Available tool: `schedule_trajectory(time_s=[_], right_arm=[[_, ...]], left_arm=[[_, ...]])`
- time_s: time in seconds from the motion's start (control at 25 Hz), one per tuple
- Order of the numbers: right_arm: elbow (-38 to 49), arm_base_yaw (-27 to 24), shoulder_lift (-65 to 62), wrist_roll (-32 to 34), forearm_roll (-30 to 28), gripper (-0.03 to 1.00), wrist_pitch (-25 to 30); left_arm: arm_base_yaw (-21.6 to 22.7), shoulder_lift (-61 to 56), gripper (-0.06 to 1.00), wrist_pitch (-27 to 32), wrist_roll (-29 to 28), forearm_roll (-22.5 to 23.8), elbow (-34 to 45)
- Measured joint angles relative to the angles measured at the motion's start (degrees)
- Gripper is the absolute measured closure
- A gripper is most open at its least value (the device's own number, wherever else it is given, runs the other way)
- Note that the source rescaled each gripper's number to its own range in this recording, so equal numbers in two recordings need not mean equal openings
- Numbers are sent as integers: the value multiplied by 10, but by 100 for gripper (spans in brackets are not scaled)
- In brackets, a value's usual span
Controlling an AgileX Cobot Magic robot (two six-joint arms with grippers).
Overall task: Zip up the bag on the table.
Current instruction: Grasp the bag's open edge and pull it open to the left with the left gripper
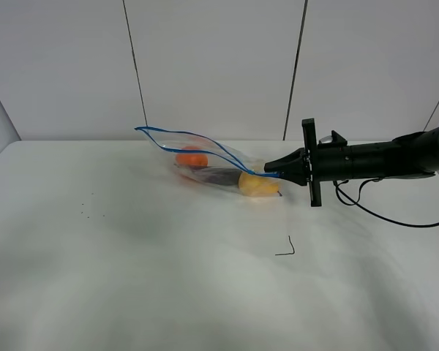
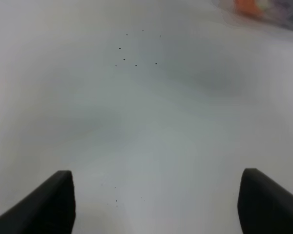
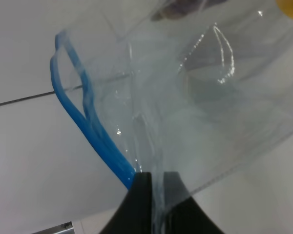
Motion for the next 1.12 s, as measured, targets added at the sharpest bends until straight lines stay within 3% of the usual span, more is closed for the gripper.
schedule_trajectory(time_s=[0.28,0.52,0.84,1.12], right_arm=[[0,0,0,4,0,97,0],[0,0,0,6,2,97,0],[0,0,0,12,20,97,0],[0,0,0,25,43,97,0]], left_arm=[[0,0,-2,-11,-5,0,-9],[0,131,-2,-106,10,0,-117],[0,407,-1,-181,146,0,-295],[-1,566,-1,-274,262,-28,-330]])
